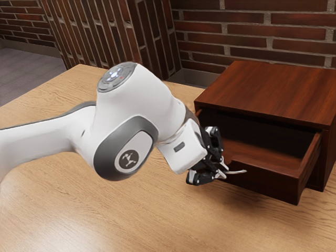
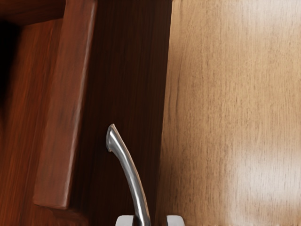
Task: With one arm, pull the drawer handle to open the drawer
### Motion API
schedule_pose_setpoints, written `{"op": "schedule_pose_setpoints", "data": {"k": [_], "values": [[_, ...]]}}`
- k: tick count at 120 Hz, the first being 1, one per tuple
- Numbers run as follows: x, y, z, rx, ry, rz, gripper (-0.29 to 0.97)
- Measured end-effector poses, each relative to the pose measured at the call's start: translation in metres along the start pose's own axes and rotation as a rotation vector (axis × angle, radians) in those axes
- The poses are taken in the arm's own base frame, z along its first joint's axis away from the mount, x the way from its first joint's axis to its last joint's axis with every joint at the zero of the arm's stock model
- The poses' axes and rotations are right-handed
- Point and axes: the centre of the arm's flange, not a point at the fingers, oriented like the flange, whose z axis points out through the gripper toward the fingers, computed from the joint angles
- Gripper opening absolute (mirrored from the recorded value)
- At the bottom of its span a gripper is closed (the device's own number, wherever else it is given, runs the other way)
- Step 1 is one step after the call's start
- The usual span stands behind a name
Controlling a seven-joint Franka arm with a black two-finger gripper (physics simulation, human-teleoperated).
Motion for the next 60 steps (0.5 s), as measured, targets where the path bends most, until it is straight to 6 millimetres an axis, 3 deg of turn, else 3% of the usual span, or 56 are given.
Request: {"op": "schedule_pose_setpoints", "data": {"k": [25, 37, 43, 50, 60], "values": [[0.007, 0.014, -0.008, 0.009, 0.003, 0.006, -0.01], [0.014, 0.025, -0.027, 0.034, 0.009, 0.015, -0.02], [0.015, 0.033, -0.053, 0.069, 0.013, 0.017, -0.01], [0.017, 0.045, -0.105, 0.134, 0.015, 0.026, 0.03], [0.025, 0.065, -0.179, 0.209, -0.022, 0.072, 0.21]]}}
